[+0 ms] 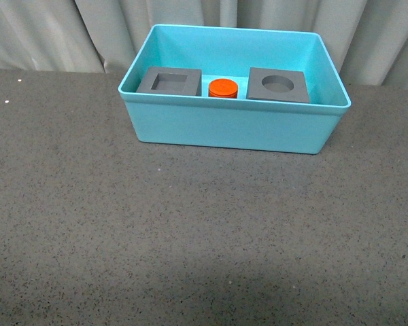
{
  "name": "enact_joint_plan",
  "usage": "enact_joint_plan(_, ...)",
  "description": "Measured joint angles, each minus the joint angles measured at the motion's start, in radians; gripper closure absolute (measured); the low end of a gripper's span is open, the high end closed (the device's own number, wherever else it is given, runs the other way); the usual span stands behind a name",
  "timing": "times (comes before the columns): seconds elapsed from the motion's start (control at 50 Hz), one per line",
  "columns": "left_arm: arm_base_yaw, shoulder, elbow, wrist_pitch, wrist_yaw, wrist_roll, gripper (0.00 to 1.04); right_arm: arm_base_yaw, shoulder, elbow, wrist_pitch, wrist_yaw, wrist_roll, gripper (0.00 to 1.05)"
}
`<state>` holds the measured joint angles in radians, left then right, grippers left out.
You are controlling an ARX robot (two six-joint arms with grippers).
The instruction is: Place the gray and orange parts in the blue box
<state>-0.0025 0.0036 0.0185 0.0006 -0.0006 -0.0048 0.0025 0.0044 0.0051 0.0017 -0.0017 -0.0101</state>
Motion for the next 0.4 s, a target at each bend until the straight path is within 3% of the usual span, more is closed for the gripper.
enact_joint_plan(0.4, 0.0, 0.0, 0.0, 0.0, 0.0, 0.0, 0.07, 0.0, 0.0, 0.0, 0.0, 0.0, 0.0, 0.1)
